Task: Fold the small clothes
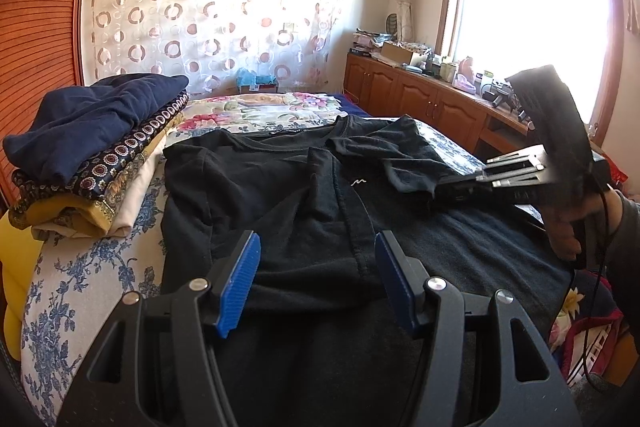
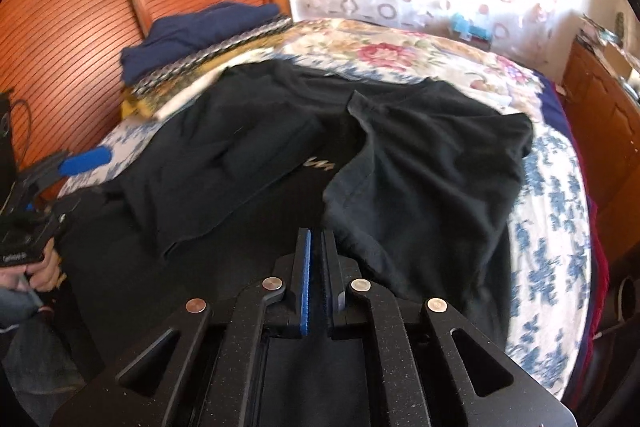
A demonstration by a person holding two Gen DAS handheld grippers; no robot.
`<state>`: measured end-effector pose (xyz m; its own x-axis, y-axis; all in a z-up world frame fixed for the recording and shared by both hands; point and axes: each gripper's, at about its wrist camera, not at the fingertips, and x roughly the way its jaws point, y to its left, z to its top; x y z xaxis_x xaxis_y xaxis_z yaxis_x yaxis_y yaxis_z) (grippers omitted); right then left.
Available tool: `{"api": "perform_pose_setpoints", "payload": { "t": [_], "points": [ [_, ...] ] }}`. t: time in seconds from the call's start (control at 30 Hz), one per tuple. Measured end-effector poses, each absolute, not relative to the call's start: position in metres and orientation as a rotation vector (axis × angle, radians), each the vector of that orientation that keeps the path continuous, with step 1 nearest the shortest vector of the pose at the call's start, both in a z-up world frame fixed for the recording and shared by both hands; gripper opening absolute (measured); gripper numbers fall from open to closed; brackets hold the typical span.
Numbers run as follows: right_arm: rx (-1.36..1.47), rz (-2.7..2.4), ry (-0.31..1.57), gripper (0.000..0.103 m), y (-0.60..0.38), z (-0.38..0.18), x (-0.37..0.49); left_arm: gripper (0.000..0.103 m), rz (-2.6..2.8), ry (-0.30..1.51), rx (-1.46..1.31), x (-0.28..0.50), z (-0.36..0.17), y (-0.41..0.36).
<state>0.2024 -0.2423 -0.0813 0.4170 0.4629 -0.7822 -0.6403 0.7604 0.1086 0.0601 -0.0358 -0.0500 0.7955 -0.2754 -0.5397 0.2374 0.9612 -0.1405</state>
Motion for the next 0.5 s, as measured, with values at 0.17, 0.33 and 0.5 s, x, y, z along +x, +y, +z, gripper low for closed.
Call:
{"api": "perform_pose_setpoints", "payload": {
  "t": [0.17,0.33,0.5],
  "points": [
    [-0.202,0.7,0.891,0.031,-0.245,-0.082,0.201,0.06,-0.269,0.59,-0.074,0.06,-0.051,-0.032],
    [-0.195,0.603,0.882,0.031,-0.259,-0.084,0.215,0.06,-0.25,0.59,-0.074,0.062,-0.051,-0.026],
    [-0.2,0.55,0.893,0.031,-0.267,-0.098,0.227,0.06,-0.188,0.581,-0.053,0.068,-0.048,-0.016]
  ]
}}
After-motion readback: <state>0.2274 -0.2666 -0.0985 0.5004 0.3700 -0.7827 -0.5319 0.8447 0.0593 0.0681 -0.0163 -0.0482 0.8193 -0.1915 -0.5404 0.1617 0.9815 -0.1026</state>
